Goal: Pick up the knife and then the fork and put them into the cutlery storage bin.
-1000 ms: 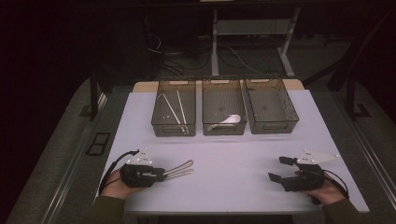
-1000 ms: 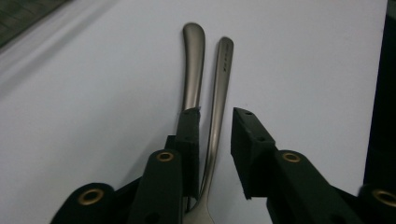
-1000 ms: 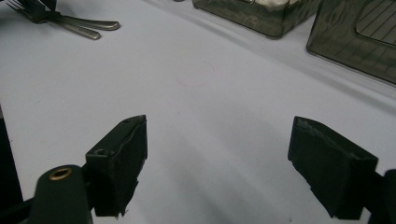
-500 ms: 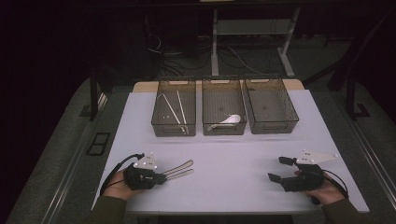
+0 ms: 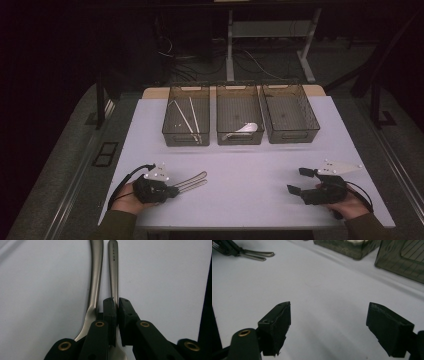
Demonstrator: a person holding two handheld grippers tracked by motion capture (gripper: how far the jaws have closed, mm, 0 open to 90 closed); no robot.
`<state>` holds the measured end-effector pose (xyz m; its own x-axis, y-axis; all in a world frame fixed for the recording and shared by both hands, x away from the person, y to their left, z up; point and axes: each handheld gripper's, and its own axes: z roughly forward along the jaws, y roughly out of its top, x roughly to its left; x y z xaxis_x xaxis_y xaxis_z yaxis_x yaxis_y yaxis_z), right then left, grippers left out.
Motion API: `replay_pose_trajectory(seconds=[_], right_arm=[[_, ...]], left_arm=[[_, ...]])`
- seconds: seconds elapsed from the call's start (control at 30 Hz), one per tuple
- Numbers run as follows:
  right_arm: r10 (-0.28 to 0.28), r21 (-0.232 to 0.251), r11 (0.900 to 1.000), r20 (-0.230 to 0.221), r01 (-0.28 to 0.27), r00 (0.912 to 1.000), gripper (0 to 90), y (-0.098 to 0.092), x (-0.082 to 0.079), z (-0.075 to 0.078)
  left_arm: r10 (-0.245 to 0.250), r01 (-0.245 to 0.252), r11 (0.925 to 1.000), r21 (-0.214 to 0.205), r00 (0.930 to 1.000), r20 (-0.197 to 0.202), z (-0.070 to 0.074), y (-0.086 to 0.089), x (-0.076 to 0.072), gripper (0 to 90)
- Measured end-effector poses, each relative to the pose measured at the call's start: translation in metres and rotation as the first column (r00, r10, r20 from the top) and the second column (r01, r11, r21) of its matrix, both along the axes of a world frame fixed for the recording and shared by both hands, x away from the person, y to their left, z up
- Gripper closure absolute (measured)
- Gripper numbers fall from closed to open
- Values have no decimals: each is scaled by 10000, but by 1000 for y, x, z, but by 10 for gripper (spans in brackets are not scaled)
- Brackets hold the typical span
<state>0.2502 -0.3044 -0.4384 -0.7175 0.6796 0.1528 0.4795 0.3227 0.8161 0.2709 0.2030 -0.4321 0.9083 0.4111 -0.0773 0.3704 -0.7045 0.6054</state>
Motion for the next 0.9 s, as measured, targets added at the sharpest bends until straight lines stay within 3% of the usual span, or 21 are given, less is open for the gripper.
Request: replay_pose_trajectory(seconds=[0.1, 0.23, 0.33, 0.4, 0.5, 0.57, 0.7, 0.9], right_arm=[[-47, 210, 9998, 65, 46, 10000, 199, 0, 0, 1], [214, 47, 9998, -2, -214, 9998, 198, 2, 1, 4], [571, -4, 9984, -455, -572, 9973, 173, 5, 3, 7], [869, -263, 9957, -494, -883, 9950, 173, 7, 3, 10], [1312, -4, 9913, -859, -1317, 9876, 173, 8, 7, 13], [1568, -201, 9869, -1105, -1599, 9814, 175, 10, 9, 16], [1689, -655, 9824, -895, -1750, 9816, 182, 16, 11, 18], [1785, -536, 9814, -1008, -1845, 9788, 261, 22, 20, 18]], left_arm=[[43, -41, 9997, -245, 10000, 90, 5, -1, -1, 846], [-22, 33, 9989, -460, 9997, 238, 11, -4, -3, 846], [-138, 163, 9977, -657, 9992, 386, 15, -10, -3, 846], [-224, 258, 9966, -783, 9988, 444, 17, -13, -3, 846], [-377, 423, 9946, -947, 9980, 505, 20, -20, -3, 846], [-516, 571, 9931, -1028, 9971, 556, 22, -26, -1, 845], [-672, 730, 9884, -1328, 9966, 480, 25, -38, 2, 845], [-587, 661, 9904, -1217, 9963, 634, 25, -52, 11, 846]])
